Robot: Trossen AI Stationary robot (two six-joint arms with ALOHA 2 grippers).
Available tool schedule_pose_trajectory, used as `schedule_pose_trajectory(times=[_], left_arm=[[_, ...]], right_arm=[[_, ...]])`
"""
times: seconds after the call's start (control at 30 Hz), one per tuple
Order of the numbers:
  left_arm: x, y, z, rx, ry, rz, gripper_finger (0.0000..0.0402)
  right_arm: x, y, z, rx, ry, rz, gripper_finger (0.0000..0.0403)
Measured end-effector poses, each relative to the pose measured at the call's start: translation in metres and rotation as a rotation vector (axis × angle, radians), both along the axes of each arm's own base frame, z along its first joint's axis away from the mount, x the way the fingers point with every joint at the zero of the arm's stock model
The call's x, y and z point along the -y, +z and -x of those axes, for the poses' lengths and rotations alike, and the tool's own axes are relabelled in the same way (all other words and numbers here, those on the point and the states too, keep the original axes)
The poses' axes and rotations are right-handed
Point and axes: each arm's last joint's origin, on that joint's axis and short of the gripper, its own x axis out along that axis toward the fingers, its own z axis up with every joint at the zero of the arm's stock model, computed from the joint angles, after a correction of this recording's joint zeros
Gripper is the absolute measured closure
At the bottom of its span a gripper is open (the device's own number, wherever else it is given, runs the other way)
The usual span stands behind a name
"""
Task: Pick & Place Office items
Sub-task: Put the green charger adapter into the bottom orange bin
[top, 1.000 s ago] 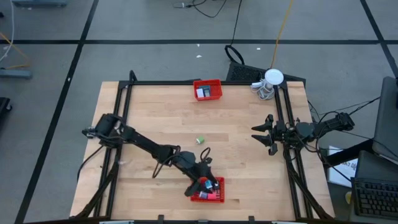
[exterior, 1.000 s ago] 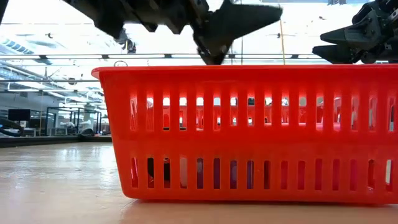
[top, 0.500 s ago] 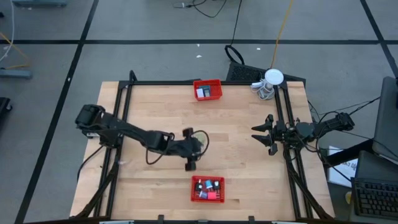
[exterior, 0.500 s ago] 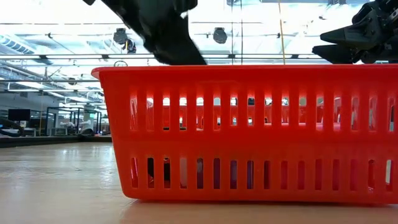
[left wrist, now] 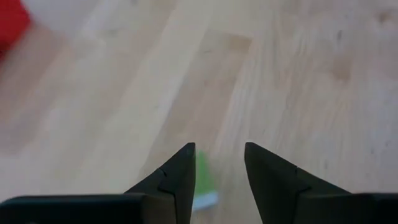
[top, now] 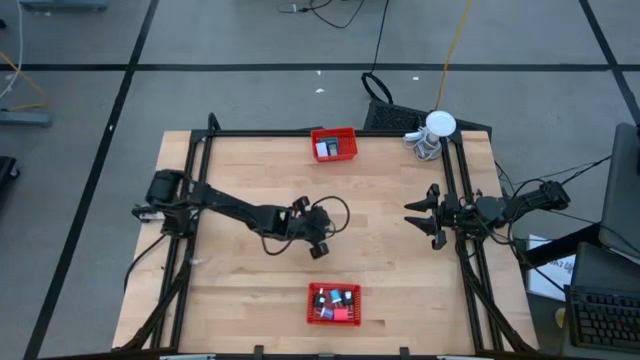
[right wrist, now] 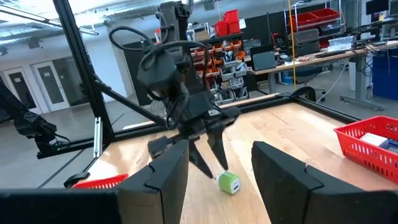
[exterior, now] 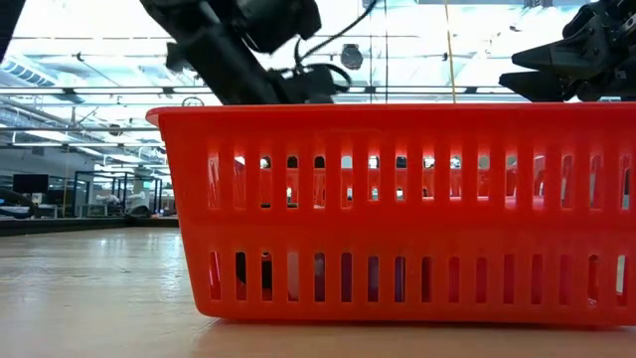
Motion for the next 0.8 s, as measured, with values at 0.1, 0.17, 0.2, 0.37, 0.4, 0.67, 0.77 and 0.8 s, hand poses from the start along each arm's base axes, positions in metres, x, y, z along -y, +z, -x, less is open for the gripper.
schedule_pose_trajectory(times=[0.1,0.17,0.2,0.37,0.4,0.67,0.77,0.8], left_arm=[[-0.004,-0.011,-0.004,-0.010,-0.009,0.049,0.0267],[-0.006,-0.017,-0.005,-0.026,-0.010,0.088,0.0268],[-0.007,-0.018,-0.005,-0.034,-0.011,0.115,0.0268],[-0.010,-0.020,-0.004,-0.058,-0.029,0.306,0.0268],[-0.010,-0.019,-0.004,-0.056,-0.038,0.349,0.0268],[-0.018,-0.014,-0.004,-0.060,-0.141,0.442,0.0268],[-0.022,-0.008,-0.003,-0.037,-0.107,0.419,0.0268],[-0.022,-0.004,-0.005,-0.006,-0.098,0.401,0.0268]], right_arm=[[0.000,0.000,0.000,0.001,0.000,0.000,0.0238],[0.000,0.000,0.000,-0.001,0.000,0.000,0.0238],[0.000,0.000,0.000,0.000,0.000,0.000,0.0238],[0.000,0.000,0.000,0.000,0.000,0.000,0.0238],[0.000,0.000,0.000,-0.001,0.000,0.000,0.0238],[0.000,0.000,0.000,-0.001,0.000,0.000,0.0238],[0.000,0.000,0.000,0.000,0.000,0.000,0.0238],[0.000,0.000,0.000,0.000,0.000,0.000,0.0238]])
